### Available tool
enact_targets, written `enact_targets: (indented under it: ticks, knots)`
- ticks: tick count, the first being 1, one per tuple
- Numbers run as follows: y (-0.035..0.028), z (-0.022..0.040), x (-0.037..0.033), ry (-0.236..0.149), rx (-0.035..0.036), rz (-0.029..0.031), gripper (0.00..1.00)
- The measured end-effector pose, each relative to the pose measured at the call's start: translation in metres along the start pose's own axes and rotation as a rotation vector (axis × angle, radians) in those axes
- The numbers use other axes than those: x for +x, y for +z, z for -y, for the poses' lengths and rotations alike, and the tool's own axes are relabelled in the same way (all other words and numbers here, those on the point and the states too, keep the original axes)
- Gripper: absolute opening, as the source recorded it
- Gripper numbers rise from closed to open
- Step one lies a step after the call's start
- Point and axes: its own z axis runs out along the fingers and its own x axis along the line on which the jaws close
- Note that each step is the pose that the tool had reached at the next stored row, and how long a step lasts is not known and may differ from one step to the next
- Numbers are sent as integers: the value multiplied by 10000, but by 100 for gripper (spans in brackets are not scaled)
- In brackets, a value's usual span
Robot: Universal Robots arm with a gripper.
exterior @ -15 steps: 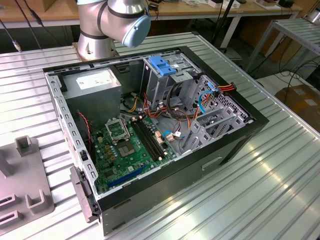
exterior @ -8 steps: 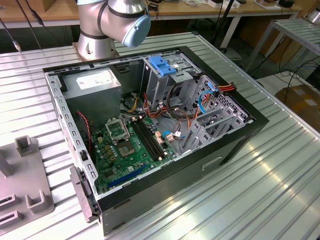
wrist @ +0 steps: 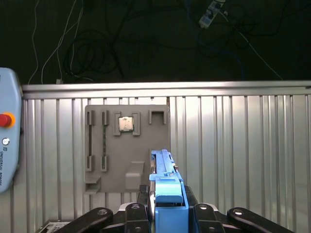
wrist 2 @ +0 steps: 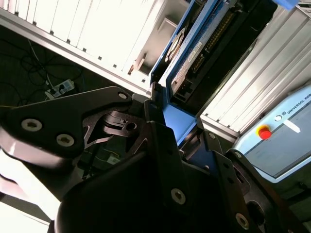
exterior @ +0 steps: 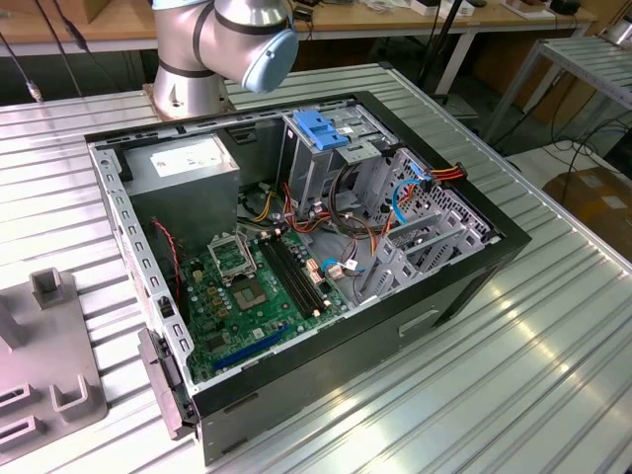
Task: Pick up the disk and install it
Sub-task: 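Pick up the disk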
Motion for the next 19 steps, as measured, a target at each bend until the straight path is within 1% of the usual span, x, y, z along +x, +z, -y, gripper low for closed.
enact_targets:
  ticks: [8, 19]
  knots:
    - [-2, 107, -2, 0, 0, -1, 37]
    - [-4, 215, -5, 0, 0, 0, 37]
